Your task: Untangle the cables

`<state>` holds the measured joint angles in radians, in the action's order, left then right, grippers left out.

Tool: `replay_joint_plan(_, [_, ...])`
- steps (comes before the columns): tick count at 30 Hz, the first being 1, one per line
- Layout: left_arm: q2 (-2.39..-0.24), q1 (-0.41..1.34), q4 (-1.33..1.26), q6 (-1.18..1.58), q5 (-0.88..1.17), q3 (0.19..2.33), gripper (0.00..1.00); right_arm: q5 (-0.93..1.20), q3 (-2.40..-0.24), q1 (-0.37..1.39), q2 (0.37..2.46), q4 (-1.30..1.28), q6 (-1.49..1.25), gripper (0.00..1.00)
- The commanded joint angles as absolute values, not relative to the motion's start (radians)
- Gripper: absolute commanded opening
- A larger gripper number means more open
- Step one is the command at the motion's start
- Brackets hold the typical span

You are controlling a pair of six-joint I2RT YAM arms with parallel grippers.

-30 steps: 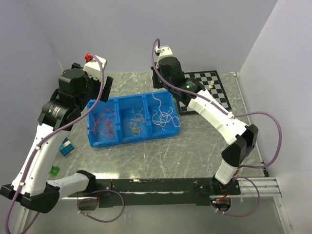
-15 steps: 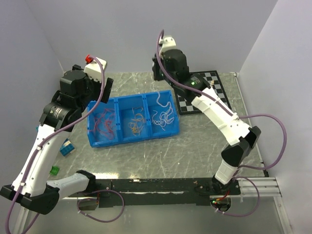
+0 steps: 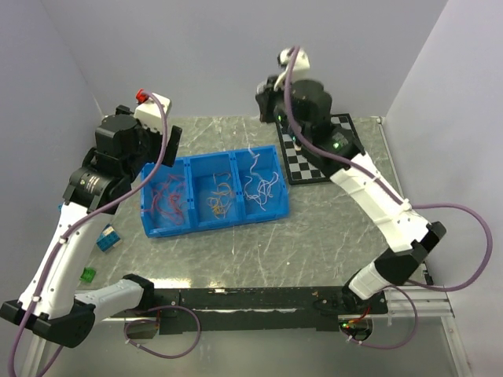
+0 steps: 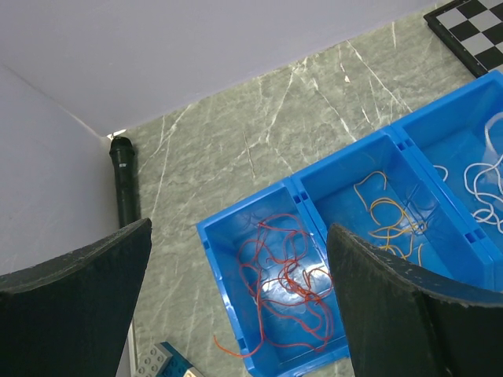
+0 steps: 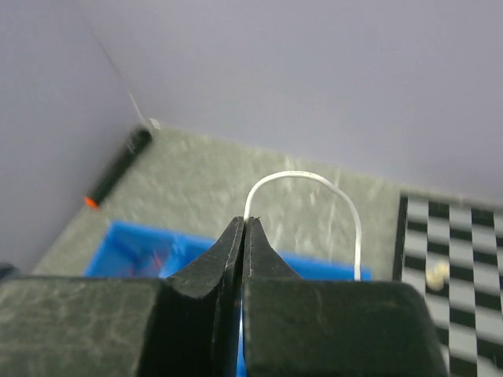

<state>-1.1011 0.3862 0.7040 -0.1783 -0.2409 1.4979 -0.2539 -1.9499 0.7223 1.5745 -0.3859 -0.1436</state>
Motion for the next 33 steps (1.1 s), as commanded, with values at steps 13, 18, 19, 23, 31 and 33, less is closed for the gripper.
replay_joint_plan(13, [-1.055, 0.379, 0.676, -0.161, -0.238, 1.483, 0.97, -0.33, -1.484, 0.726, 1.609, -0.337, -0.261, 0.0])
replay_joint_plan(18, [-1.068, 0.379, 0.681, -0.147, -0.23, 1.473, 0.97, -0.264, -1.405, 0.721, 1.67, -0.362, -0.354, 0.0])
replay_joint_plan(19, [-1.071, 0.377, 0.689, -0.137, -0.226, 1.473, 0.97, -0.229, -1.394, 0.718, 1.68, -0.356, -0.368, 0.0])
replay_joint_plan(23, [-1.081, 0.377, 0.698, -0.112, -0.204, 1.456, 0.96, -0.14, -1.371, 0.713, 1.687, -0.344, -0.397, 0.12])
replay_joint_plan(31, [-1.098, 0.377, 0.693, -0.063, -0.169, 1.425, 0.97, -0.02, -1.367, 0.666, 1.57, -0.336, -0.419, 0.82])
replay_joint_plan(33, [-1.097, 0.377, 0.689, -0.051, -0.167, 1.424, 0.97, -0.006, -1.353, 0.664, 1.525, -0.345, -0.419, 0.94])
